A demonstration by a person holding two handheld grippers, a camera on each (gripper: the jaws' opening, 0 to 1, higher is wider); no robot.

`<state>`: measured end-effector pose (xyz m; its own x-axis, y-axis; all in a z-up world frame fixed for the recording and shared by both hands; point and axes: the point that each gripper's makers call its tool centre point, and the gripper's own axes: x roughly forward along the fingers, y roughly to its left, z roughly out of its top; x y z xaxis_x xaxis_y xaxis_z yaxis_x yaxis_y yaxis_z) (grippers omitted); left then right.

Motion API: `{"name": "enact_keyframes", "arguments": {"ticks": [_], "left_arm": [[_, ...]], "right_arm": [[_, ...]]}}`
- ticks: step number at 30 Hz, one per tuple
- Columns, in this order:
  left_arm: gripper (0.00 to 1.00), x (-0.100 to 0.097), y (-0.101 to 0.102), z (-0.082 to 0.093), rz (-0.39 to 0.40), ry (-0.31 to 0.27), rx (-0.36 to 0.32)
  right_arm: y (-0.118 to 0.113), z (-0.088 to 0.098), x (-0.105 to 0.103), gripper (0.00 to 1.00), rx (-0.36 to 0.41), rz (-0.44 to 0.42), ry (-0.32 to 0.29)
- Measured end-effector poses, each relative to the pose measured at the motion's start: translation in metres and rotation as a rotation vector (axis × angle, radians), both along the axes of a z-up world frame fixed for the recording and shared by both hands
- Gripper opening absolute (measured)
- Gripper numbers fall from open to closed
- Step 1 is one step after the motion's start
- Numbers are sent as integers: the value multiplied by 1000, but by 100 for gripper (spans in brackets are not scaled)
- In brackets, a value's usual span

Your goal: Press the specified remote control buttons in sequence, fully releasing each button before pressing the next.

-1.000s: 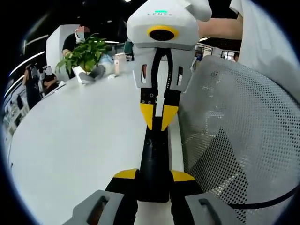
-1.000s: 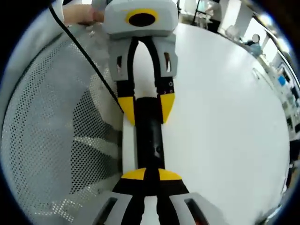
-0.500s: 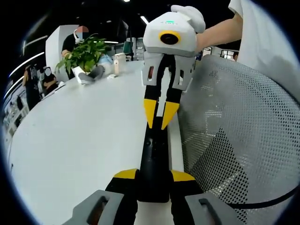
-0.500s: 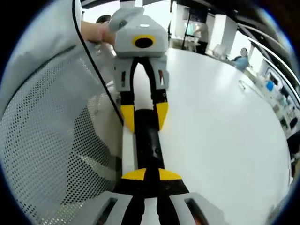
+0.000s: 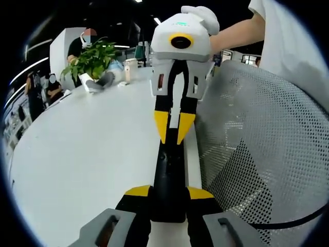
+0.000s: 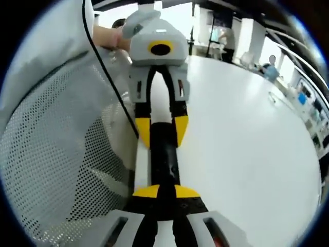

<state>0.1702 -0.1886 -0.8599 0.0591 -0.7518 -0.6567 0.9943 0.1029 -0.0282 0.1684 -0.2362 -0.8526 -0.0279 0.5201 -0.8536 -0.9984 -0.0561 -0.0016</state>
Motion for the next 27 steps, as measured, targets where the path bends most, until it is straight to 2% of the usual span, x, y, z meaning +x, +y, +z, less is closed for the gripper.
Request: {"name": "enact_keyframes", "arguments": {"ticks": [8,12,16,22,27], "left_arm": [[24,0,0,0,7,2,-1],[24,0,0,0,11,3,-3],[24,0,0,0,12,3,-2],[24,0,0,0,10,5,-5],[24,0,0,0,10,5,-5]], "right_arm": [[1,-4,0,5,-260,106,-7],[2,-6,0,5,-335,135,-17],[0,-5,1,5,-298,101,-12],[0,-2,2,5,-91,-69,26],[0,0,3,5,26,-172,7]]}}
